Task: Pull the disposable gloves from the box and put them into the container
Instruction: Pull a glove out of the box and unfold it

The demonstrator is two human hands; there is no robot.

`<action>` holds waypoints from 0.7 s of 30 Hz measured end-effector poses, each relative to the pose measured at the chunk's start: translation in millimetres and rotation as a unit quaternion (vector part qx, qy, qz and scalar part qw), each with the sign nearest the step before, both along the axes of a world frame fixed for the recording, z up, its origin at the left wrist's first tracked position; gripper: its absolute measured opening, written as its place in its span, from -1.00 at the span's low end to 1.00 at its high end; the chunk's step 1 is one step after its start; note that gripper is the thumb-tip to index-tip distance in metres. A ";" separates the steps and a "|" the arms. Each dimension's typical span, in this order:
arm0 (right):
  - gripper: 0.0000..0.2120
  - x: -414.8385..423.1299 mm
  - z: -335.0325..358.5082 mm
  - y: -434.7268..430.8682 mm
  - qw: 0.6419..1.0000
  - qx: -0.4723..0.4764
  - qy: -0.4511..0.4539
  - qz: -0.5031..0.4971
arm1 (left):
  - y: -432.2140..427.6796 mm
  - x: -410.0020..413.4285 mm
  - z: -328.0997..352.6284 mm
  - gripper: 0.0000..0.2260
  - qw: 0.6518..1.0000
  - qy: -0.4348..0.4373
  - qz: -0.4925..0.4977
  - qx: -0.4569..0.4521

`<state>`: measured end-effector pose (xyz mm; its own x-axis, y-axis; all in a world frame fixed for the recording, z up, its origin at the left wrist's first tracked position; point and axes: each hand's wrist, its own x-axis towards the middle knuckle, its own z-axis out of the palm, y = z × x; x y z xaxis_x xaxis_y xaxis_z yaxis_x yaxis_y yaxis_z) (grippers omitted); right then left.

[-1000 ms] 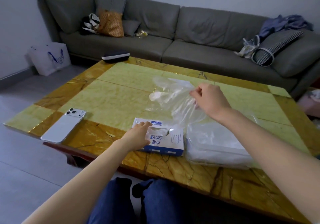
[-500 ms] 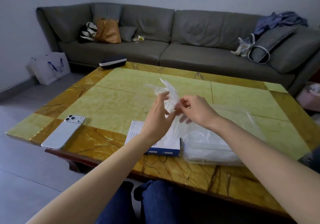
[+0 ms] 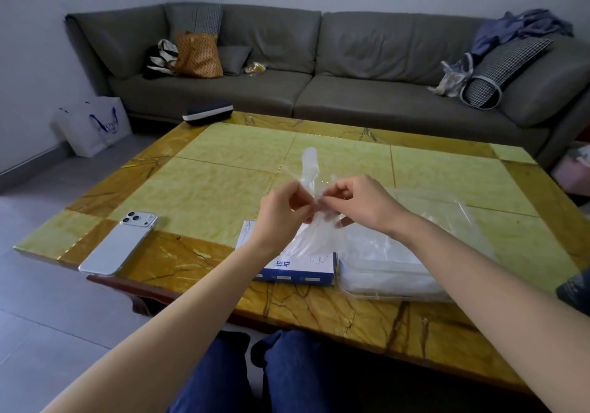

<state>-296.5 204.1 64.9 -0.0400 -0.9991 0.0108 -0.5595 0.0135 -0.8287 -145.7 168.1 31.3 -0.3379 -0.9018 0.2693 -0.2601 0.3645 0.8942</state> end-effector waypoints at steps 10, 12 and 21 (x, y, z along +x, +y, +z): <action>-0.83 7.4 -2.3 1.2 0.993 0.037 -0.112 0.008 | -1.3 3.4 2.2 -0.78 1.000 0.018 -0.025 0.005; -0.85 7.3 -2.9 0.6 0.994 0.029 -0.108 0.003 | -1.0 4.9 1.0 -0.77 0.999 0.016 -0.025 0.010; -0.87 9.0 -7.8 -0.1 0.999 0.002 -0.026 -0.037 | -3.6 10.0 -5.2 -0.85 0.999 0.004 -0.021 0.032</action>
<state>-287.5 204.0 57.1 -0.1149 -0.9934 0.0033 -0.5135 0.0565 -0.8562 -135.8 164.5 26.1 -0.3739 -0.9024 0.2141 -0.2378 0.3164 0.9183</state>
